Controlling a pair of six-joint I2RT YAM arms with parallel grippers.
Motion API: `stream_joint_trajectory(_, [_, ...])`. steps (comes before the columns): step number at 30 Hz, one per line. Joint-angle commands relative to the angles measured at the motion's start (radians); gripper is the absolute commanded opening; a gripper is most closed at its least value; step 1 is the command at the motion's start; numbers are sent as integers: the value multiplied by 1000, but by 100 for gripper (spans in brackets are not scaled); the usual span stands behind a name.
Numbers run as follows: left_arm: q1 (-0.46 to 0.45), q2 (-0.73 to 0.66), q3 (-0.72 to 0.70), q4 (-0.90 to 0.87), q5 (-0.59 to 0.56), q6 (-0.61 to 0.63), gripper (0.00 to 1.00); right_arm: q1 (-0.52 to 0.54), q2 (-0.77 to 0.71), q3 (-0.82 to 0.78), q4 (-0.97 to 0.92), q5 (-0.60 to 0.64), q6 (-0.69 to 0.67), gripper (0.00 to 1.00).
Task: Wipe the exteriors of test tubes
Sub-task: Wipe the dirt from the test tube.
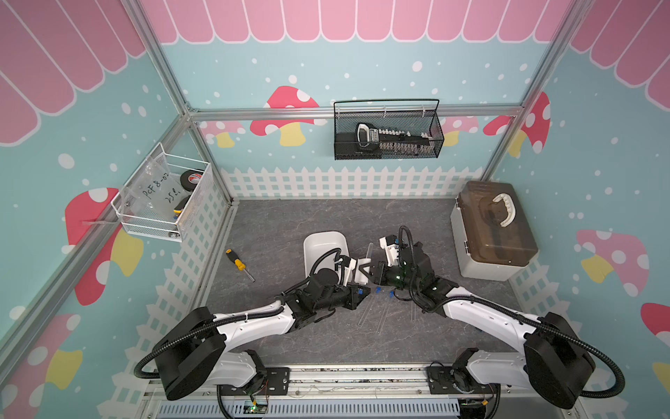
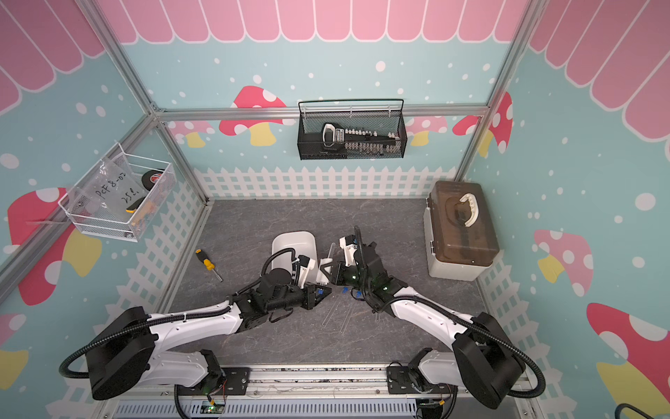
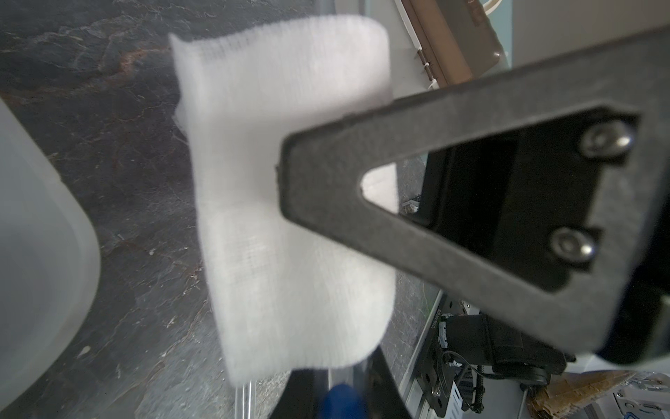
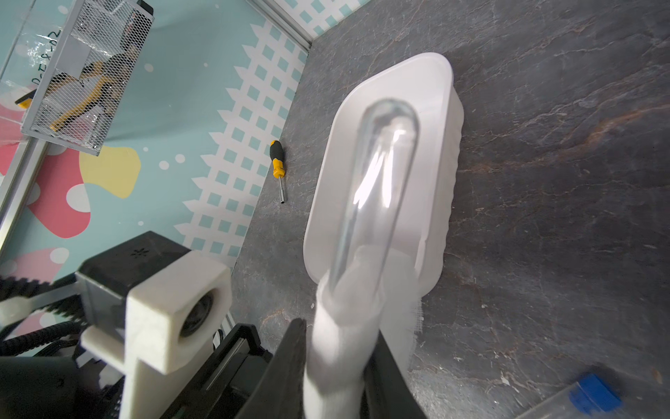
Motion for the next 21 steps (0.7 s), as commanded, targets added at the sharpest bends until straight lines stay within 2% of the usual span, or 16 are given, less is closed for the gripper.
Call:
stream_joint_trajectory(1, [7,0,4,48,9,-11,9,-32,26,35,-9,24,-20,24])
stream_joint_trajectory(6, [7,-1,-1,48,19,-9,9,-93,87,126,-10,-14,-52,24])
stream_joint_trajectory(12, [7,-1,11,40,27,-2,9,-117,115,190,-24,-25,-71,24])
stream_joint_trajectory(21, [8,13,40,51,22,5,10,-67,65,101,-19,-33,-15,24])
